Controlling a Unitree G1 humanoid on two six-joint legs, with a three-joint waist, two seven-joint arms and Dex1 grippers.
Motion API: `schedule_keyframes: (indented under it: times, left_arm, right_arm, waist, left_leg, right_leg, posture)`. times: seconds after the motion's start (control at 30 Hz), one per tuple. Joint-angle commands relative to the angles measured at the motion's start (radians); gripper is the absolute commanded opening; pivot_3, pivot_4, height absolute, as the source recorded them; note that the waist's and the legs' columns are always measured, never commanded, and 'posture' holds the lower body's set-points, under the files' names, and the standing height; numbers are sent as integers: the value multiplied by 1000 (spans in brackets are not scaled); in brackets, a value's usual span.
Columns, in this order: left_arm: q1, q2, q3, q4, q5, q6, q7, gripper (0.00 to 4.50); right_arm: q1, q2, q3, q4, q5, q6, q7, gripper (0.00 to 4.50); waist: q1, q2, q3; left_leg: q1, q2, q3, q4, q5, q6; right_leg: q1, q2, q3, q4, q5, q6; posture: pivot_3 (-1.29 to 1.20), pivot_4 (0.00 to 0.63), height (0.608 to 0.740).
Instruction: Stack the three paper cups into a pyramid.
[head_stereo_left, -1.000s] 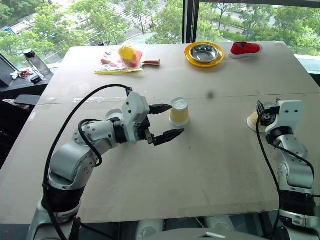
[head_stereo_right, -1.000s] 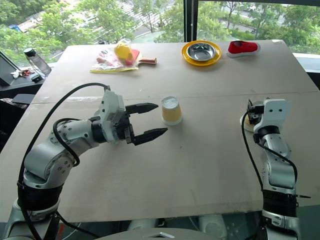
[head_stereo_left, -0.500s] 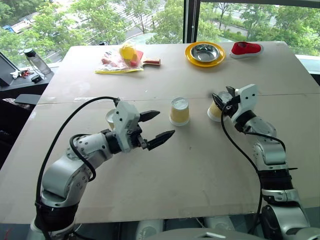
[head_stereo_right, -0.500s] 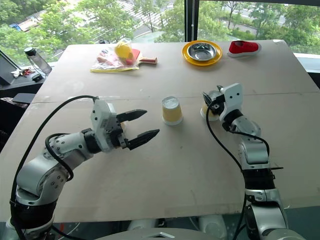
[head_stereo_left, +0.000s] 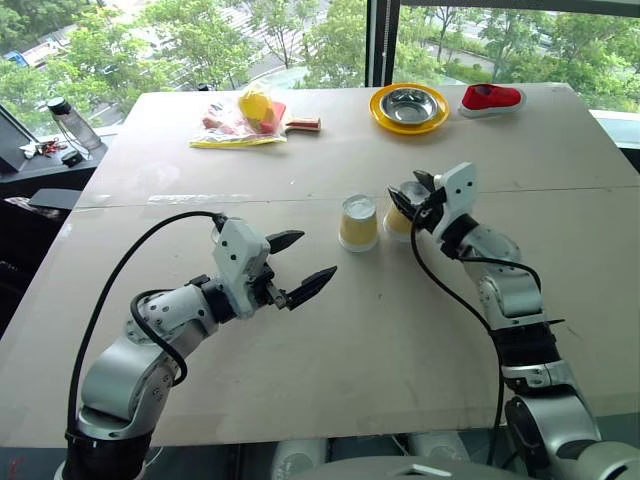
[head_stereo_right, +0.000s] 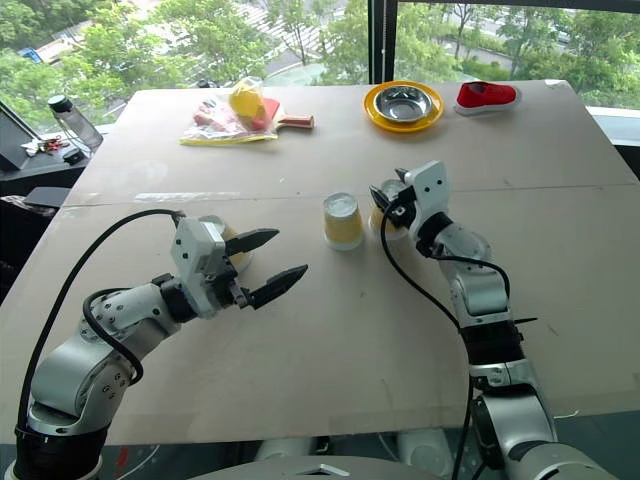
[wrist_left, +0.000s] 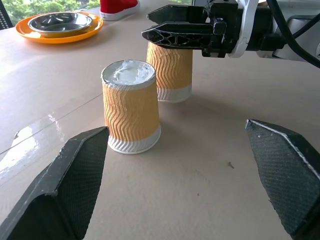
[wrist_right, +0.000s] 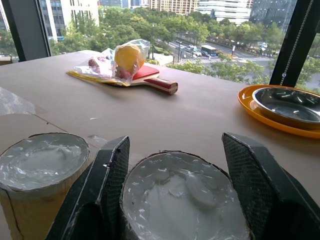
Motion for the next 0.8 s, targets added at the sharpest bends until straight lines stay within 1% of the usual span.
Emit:
schedule_keyframes:
  times: [0.03, 0.17, 0.8]
  left_arm:
    - [4, 14, 13, -21, 9, -30, -15, 4500]
    - [20, 14, 2, -16, 20, -41, -26, 4500]
    - [-4, 10, 3, 14, 31, -65, -50, 4500]
  right_arm:
    - [-18, 0, 17, -32, -11, -11, 10, 2191]
    - [-6, -8, 51, -29, -44, -37, 21, 2191]
    - [3, -2, 49, -24, -61, -28, 16, 2191]
  waist:
    - [0, 0, 0]
    - [-1, 0, 0]
    - [0, 0, 0]
  left_leg:
    - [0, 0, 0, 0, 0, 0]
    - [0, 0, 0, 0, 0, 0]
    - [0, 0, 0, 0, 0, 0]
  right_leg:
    - [0, 0, 0, 0, 0, 0]
    - [0, 0, 0, 0, 0, 0]
    - [0, 0, 0, 0, 0, 0]
  posture:
    - [0, 150, 740]
    - [0, 150, 740]
    - [0, 150, 740]
